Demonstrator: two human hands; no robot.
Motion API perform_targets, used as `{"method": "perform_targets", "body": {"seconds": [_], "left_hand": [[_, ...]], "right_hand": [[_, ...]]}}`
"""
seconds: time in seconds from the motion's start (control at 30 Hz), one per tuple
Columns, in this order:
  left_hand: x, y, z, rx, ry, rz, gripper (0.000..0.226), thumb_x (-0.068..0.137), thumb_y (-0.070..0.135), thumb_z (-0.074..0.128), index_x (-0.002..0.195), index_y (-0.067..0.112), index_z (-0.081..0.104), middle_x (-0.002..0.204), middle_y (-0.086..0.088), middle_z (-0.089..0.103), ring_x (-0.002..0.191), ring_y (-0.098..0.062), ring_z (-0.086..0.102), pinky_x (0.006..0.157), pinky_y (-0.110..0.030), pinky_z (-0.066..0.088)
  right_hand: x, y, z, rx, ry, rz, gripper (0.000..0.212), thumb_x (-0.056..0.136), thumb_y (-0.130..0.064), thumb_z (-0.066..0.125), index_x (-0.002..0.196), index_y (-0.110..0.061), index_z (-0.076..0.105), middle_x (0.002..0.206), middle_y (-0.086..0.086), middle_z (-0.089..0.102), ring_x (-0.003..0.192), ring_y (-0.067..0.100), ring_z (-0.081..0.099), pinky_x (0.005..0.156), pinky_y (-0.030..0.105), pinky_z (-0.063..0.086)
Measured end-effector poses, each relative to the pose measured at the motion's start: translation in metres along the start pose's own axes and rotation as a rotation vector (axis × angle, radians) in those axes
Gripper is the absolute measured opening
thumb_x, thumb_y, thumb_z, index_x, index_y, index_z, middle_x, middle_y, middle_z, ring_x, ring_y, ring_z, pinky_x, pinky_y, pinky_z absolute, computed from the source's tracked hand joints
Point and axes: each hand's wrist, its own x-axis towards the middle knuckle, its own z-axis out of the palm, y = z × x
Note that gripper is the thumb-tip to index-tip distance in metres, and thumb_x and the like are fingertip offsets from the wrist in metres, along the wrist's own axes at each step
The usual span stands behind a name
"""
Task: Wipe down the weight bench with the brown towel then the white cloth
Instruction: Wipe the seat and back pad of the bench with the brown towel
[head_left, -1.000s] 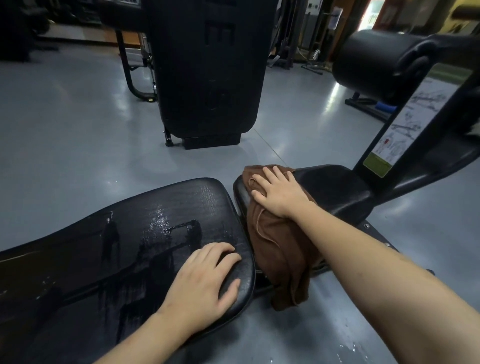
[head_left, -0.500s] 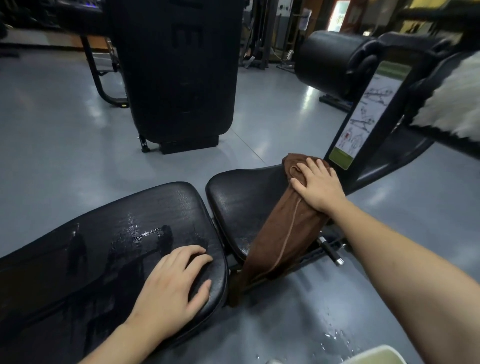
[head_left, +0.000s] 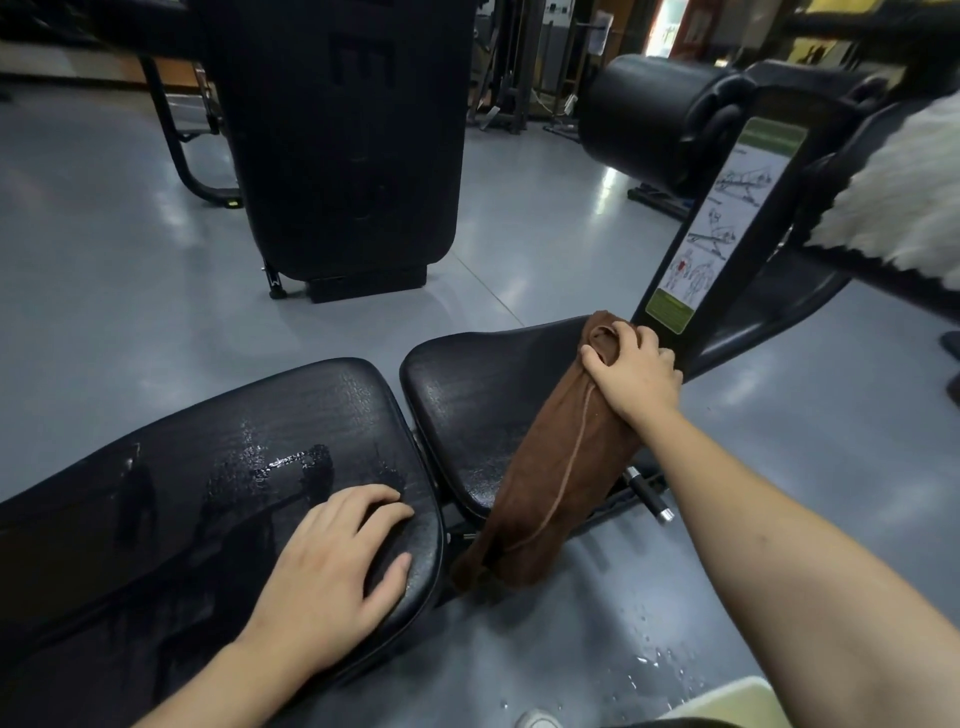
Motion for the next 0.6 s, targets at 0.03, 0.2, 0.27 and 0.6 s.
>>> {"method": "perform_targets", "body": {"seconds": [0.03,0.2,0.27,0.6], "left_hand": [[0.0,0.0,0.0,0.002,-0.001,-0.001,0.039,0.088,0.044,0.053,0.122,0.026,0.062,0.127,0.012,0.052,0.119,-0.012,0.052,0.099,-0.025,0.036],[0.0,0.001,0.0,0.001,-0.002,-0.006,0.039,0.088,0.044,0.053,0.122,0.026,0.062,0.126,0.012,0.052,0.119,-0.012,0.051,0.099,-0.024,0.034],[0.0,0.001,0.0,0.003,0.002,-0.007,0.039,0.087,0.043,0.053,0.121,0.026,0.062,0.126,0.012,0.052,0.119,-0.012,0.051,0.099,-0.023,0.033],[0.0,0.001,0.002,-0.006,0.011,-0.004,0.039,0.087,0.043,0.052,0.121,0.026,0.062,0.125,0.011,0.052,0.119,-0.012,0.05,0.1,-0.021,0.03]], "right_hand": [[-0.004,-0.001,0.001,0.033,0.009,0.038,0.076,0.09,-0.074,0.036,0.152,-0.03,0.031,0.157,0.01,0.03,0.133,0.042,0.036,0.107,0.055,0.034],[-0.03,-0.004,0.01,0.272,0.095,0.225,0.08,0.092,-0.067,0.044,0.155,-0.023,0.021,0.152,0.019,0.028,0.134,0.044,0.035,0.108,0.056,0.037],[-0.041,-0.008,0.016,0.392,0.126,0.318,0.082,0.094,-0.063,0.044,0.158,-0.022,0.014,0.157,0.02,0.022,0.137,0.045,0.034,0.11,0.054,0.035],[-0.084,-0.027,0.034,0.535,0.175,0.389,0.086,0.1,-0.055,0.043,0.161,-0.013,0.0,0.167,0.021,-0.002,0.153,0.038,0.009,0.124,0.047,0.01]]}}
